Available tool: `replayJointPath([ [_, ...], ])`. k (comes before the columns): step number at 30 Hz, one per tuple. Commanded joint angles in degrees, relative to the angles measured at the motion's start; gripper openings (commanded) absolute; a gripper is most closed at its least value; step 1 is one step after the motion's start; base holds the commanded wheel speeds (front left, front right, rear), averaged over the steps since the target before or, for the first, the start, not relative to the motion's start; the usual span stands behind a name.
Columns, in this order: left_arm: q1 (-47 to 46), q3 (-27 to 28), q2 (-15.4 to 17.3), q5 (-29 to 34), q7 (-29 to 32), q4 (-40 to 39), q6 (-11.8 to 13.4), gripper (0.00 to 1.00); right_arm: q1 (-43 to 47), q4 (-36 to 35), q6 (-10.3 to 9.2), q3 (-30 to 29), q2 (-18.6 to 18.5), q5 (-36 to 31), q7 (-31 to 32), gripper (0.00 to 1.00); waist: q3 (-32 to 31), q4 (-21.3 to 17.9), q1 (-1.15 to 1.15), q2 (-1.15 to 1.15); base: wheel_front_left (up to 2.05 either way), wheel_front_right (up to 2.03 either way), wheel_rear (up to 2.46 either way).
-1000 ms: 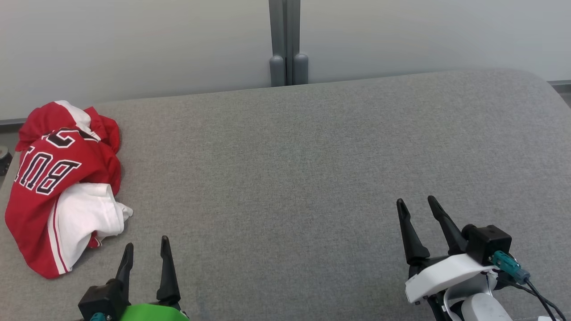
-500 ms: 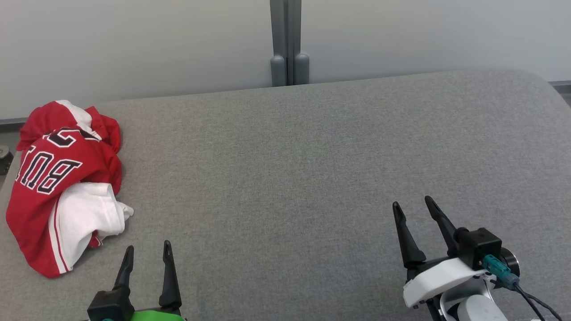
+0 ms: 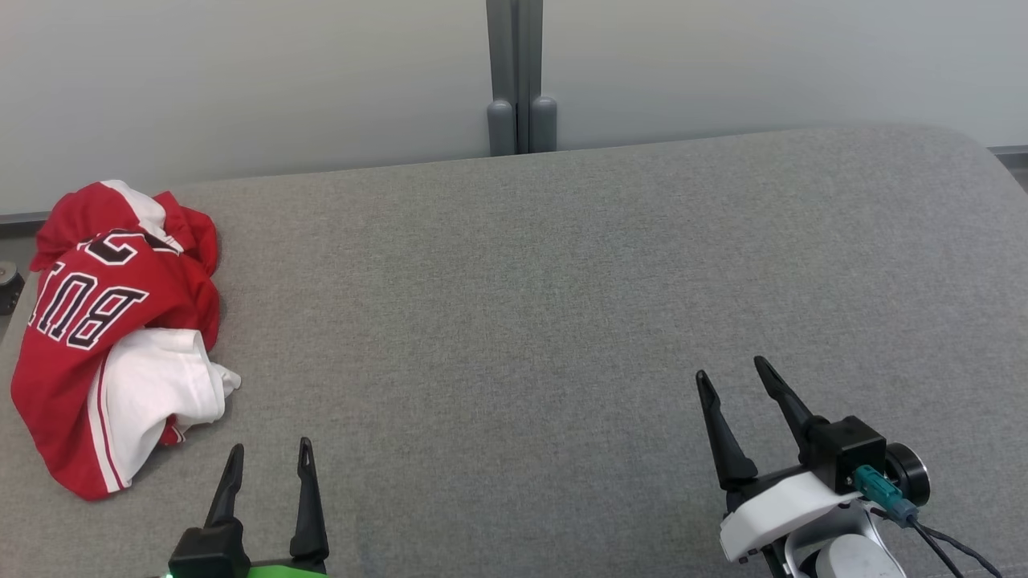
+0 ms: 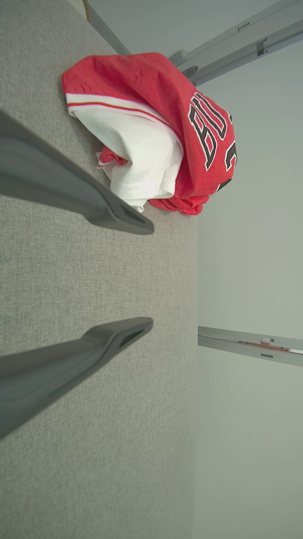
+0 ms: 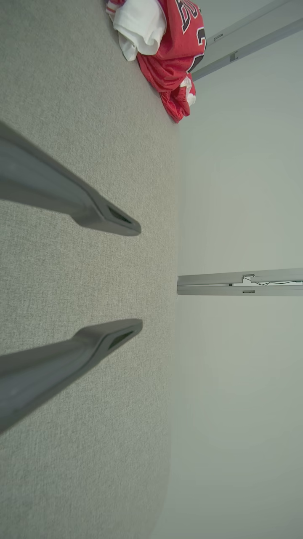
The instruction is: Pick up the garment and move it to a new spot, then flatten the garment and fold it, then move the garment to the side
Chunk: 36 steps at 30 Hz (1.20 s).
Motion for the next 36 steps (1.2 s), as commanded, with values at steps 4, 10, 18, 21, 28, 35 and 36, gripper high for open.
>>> replayJointPath([
  [4,0.69,0.24,0.39,-0.07,-0.06,0.18,-0.17,1.00,-0.05,0.29,0.00,-0.10,-0.24,0.05,-0.23,1.00,0.05,0.02,0.00,0.00,0.00,0.00,0.00],
  [10,0.67,0.31,0.39,-0.15,-0.06,0.23,-0.16,1.00,-0.13,0.47,0.01,-0.13,-0.24,0.41,-0.22,1.00,0.06,0.03,0.00,0.00,0.00,0.00,0.00],
  [18,0.29,-0.12,0.39,-0.36,-0.06,0.22,-0.22,1.00,0.35,-0.12,0.00,-0.63,-0.23,0.81,-0.22,1.00,0.19,0.94,0.00,0.00,0.00,0.00,0.00],
  [21,-0.10,-0.41,0.39,-0.28,-0.06,0.13,-0.15,1.00,0.77,-0.24,0.00,-0.80,-0.21,0.80,-0.21,1.00,0.15,2.57,0.00,0.00,0.00,0.00,0.00],
  [28,0.03,-0.11,0.39,0.13,-0.05,0.10,-0.19,1.00,1.24,-0.44,0.00,-0.61,-0.21,0.99,-0.21,1.00,-0.18,9.07,0.00,0.00,0.00,0.00,0.00],
  [35,1.34,1.05,0.36,0.28,-0.06,-0.26,-0.01,1.00,1.41,-0.19,0.00,0.24,-0.20,1.47,-0.21,1.00,-0.73,15.79,0.00,0.00,0.00,0.00,0.00],
  [36,1.33,1.17,0.36,0.27,-0.06,-0.26,-0.09,1.00,1.46,-0.20,0.00,0.25,-0.22,1.52,-0.21,1.00,-0.80,16.43,0.00,0.00,0.00,0.00,0.00],
])
